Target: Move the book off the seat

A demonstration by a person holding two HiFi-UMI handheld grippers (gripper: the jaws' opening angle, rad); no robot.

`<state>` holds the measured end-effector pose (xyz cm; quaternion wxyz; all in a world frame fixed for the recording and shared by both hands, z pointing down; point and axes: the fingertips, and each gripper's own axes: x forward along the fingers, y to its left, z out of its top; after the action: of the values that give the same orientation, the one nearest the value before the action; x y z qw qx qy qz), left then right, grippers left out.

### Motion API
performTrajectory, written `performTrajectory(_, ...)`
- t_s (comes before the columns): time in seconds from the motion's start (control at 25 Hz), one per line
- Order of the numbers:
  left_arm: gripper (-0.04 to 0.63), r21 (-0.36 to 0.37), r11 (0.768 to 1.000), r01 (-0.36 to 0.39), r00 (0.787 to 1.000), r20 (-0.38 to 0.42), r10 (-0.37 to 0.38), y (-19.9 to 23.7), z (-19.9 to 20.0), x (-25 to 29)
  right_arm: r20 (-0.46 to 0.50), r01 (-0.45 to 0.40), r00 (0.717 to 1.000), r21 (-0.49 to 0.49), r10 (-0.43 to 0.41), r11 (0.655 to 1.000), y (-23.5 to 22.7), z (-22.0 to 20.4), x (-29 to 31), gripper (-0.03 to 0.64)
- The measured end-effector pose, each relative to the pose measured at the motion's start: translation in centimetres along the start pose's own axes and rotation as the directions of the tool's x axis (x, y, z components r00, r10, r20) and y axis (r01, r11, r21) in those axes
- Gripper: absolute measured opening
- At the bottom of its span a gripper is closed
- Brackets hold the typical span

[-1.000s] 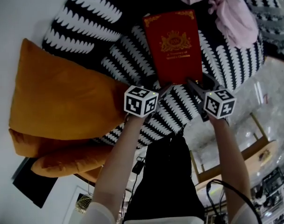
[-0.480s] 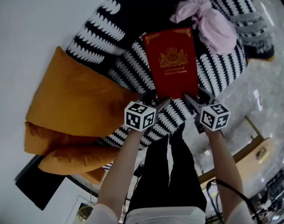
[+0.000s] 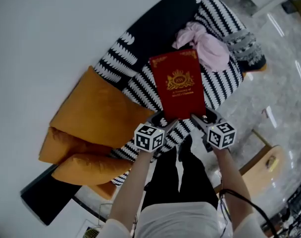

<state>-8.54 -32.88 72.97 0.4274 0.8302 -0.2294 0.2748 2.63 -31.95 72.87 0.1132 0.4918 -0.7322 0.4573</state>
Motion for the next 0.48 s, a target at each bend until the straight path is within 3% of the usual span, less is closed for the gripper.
performTrajectory(0.16, 0.268, -0.001, 0.999, 0.04, 0.999, 0.005, -0.04, -0.3, 0.1, -0.2, 0.015, 0.035, 0.999, -0.015, -0.035, 0.999, 0.5, 0.3, -0.7, 0.301)
performTrajectory(0.48, 0.268, 0.083, 0.992, 0.099, 0.994, -0.047, -0.095, -1.6, 2.1, -4.2, 0.067, 0.094, 0.993, 0.02, -0.095, 0.995, 4.6, 1.6, -3.0, 0.301)
